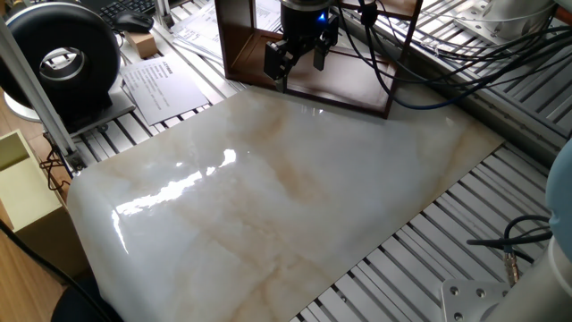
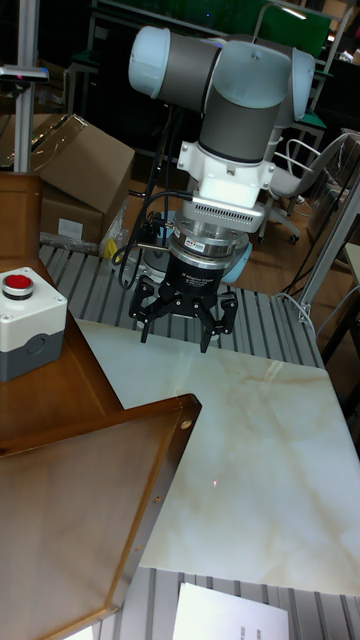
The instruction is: Take the object down from the shelf
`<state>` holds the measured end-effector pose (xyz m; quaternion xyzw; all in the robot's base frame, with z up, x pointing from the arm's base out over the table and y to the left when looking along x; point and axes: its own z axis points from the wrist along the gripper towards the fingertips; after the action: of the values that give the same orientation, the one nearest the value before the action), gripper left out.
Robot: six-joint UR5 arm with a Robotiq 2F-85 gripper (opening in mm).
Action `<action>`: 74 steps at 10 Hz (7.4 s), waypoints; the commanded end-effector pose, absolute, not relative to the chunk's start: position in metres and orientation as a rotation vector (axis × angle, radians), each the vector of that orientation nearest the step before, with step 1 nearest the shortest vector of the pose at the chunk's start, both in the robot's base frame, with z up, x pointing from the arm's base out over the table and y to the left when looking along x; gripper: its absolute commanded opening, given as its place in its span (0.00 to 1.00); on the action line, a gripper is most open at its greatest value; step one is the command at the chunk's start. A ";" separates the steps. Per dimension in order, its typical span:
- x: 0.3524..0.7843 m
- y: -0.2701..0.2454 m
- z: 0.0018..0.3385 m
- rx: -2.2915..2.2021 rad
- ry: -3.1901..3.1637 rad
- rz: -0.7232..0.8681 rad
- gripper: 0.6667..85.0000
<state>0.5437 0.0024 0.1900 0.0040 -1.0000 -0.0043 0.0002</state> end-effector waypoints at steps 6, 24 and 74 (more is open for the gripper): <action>0.545 0.048 0.192 0.042 -3.135 -0.257 0.42; 0.544 0.021 0.291 0.304 -3.173 -0.036 0.43; 0.578 -0.153 0.353 0.681 -3.139 0.111 0.67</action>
<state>0.5779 -0.1539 0.3526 0.2041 -0.9777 0.0376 -0.0334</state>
